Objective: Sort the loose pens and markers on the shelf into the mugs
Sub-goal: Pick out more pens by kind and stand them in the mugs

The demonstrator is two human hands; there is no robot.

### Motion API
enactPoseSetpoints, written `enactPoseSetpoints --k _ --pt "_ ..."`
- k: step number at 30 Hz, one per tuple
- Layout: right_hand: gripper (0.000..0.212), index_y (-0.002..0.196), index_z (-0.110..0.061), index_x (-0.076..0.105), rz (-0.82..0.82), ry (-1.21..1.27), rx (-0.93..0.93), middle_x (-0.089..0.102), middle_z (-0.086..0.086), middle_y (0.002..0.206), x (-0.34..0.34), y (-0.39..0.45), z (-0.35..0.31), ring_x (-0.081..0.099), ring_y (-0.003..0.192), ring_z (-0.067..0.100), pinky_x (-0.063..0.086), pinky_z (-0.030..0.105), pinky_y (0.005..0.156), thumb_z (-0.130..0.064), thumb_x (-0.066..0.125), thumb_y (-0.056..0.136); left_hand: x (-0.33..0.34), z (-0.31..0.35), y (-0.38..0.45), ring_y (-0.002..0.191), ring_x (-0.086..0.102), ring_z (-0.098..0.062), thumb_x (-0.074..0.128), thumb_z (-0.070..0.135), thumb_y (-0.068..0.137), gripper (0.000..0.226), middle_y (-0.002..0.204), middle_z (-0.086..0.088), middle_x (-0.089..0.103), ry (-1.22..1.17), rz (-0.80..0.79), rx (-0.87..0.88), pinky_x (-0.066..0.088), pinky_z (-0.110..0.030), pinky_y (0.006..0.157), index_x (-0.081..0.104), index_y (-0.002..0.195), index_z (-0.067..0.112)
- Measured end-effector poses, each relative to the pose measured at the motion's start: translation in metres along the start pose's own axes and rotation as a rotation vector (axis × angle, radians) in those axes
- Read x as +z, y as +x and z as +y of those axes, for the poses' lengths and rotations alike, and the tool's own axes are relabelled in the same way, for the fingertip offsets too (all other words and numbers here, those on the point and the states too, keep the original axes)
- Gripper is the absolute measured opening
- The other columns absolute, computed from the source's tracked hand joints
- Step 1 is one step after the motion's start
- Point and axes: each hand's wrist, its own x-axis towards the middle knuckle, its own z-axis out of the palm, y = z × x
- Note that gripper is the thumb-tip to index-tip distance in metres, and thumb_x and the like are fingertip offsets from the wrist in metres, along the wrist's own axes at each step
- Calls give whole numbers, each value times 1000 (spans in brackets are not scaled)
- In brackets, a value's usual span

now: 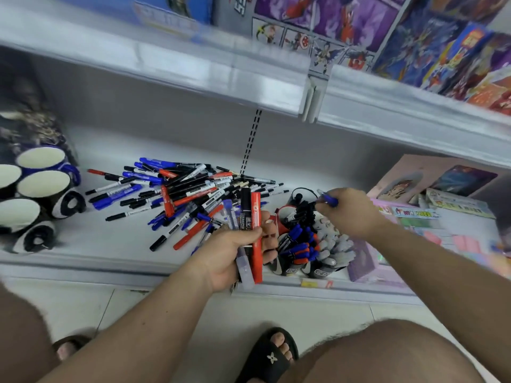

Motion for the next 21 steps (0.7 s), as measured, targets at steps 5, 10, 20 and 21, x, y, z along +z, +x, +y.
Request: enactPoseSetpoints --k 5,10,20,21 --pt "18 81 -13 71 -127 596 49 57 -3 59 -48 -50 -96 43 44 8 35 25 52 -29 70 88 6 7 -18 68 57 -20 57 3 83 32 83 -5 64 54 -195 -31 56 -48 84 75 106 13" --pt "33 97 -3 67 -314 627 91 53 -7 49 -44 -69 -139 43 41 7 33 18 42 -35 71 88 13 18 -39 67 58 -19 62 4 81 22 84 -8 64 162 -285 -112 58 -45 72 78 93 14" --pt "28 78 -18 48 -60 641 106 36 -1 61 -35 -72 -140 34 59 19 31 37 61 -37 59 96 1 28 -50 67 58 -20 61 35 83 33 86 -9 65 121 -209 -168 49 -32 60 70 99 7" --pt "28 77 -18 46 -15 674 94 33 -1 63 -38 -72 -140 31 62 20 29 38 62 -35 57 97 -1 28 -49 67 58 -20 61 37 81 34 84 -9 65 108 -158 -145 48 -33 61 71 95 7"
